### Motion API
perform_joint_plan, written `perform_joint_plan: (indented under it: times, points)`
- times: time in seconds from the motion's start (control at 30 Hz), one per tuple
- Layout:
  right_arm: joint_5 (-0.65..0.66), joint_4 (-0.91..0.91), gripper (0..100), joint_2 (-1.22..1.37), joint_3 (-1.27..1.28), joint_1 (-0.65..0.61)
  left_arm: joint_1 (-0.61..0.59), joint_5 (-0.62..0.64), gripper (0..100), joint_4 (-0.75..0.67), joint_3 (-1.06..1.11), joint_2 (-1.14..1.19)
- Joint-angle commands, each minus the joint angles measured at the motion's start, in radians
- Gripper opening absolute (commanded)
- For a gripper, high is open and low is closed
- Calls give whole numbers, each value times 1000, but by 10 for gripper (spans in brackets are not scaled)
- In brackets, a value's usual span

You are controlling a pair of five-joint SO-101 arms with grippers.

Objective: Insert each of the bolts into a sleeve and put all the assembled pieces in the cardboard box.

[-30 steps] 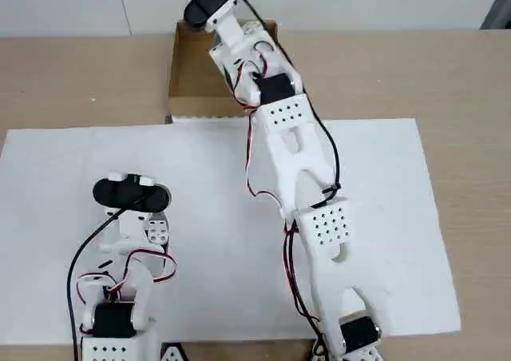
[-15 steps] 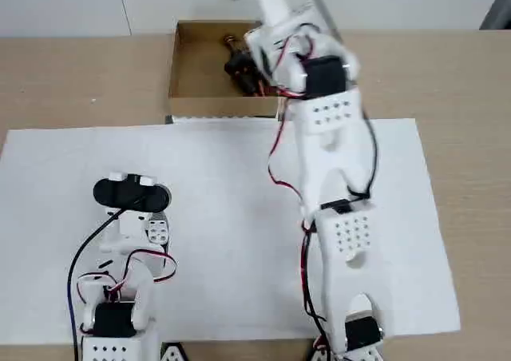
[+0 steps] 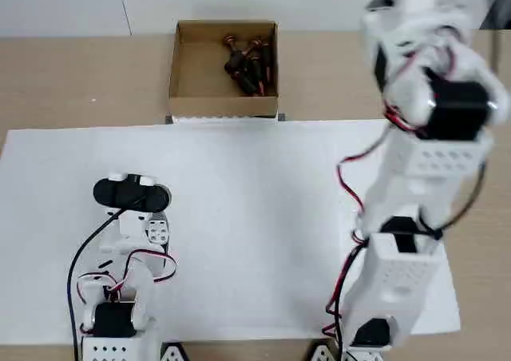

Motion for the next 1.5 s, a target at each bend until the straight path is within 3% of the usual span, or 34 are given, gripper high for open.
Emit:
perform_joint_plan:
  times: [0.0, 0.2, 0.67, 0.87, 1.3, 1.47]
  points:
    - [-11, 2, 2, -117, -77, 54, -6, -6, 6, 3, -4, -11]
    - [-11, 2, 2, -283, 77, 119, -6, -6, 6, 3, -4, -11]
    - [-23, -28, 2, -831, 959, 154, -6, -6, 6, 3, -4, -11]
    - [-91, -90, 2, -1001, 1301, 150, -6, -6, 6, 3, -4, -11]
    - [-83, -593, 3, -1540, 2366, 150, -6, -6, 6, 3, -4, -11]
    - [-81, -690, 3, -1768, 2665, 148, -6, -6, 6, 3, -4, -11]
